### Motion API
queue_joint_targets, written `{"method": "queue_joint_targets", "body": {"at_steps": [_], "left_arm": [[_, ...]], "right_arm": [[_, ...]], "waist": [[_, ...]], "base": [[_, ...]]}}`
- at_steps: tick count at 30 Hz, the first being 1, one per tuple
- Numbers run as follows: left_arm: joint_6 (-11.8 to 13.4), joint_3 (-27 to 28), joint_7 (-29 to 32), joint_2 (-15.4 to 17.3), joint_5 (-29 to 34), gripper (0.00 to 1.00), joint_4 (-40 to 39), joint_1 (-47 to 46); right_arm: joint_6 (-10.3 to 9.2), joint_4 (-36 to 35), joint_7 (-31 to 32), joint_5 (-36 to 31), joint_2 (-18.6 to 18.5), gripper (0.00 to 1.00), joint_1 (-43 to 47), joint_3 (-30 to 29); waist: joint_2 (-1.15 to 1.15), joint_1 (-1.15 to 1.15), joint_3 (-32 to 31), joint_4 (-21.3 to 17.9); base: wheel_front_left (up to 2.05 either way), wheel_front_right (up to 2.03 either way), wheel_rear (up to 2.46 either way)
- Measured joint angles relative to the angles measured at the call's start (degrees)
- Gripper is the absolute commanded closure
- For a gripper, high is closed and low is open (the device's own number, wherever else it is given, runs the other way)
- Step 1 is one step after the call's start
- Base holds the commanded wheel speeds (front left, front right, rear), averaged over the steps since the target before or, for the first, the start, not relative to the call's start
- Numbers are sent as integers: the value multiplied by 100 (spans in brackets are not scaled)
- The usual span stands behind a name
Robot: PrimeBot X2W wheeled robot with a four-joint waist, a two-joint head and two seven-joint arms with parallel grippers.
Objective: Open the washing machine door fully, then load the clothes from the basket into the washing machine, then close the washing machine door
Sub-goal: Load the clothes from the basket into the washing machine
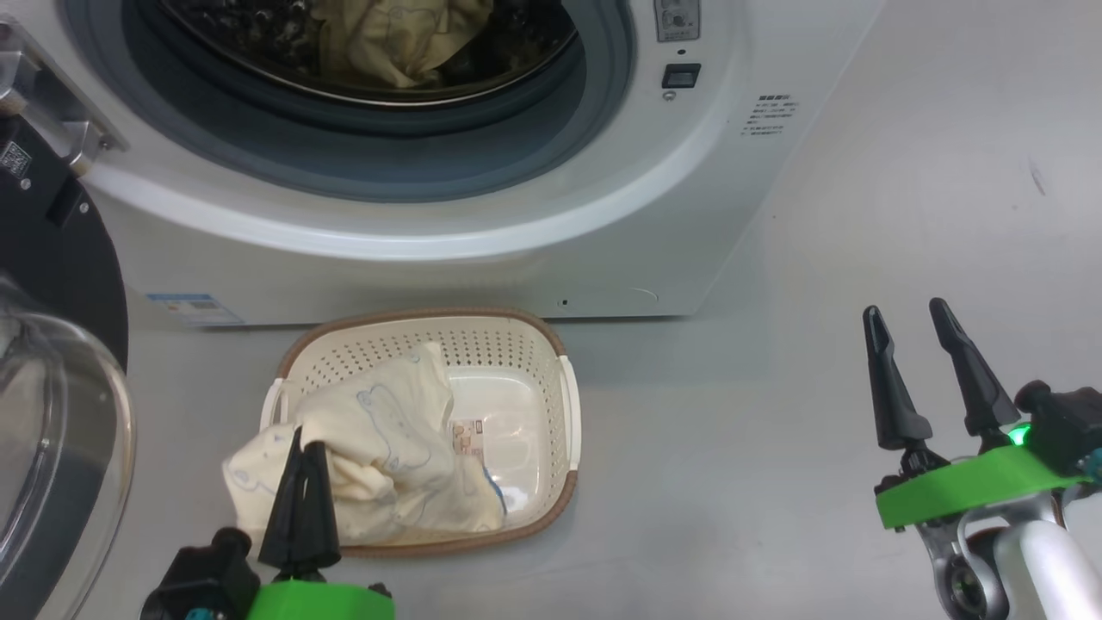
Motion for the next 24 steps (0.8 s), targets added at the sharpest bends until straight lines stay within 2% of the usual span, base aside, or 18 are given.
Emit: {"method": "queue_joint_targets", "body": {"at_steps": [8,24], "left_arm": [[0,48,0,2,1,100,4,186],[-3,180,0,3,55,100,8,186]], "right_arm": [[0,2,0,-31,14,0,129,20],[0,3,0,-81,80,0,176,5]], "waist": [[0,0,-238,-20],[0,0,-328,-80]], "base": [[0,0,0],[0,0,0]]}}
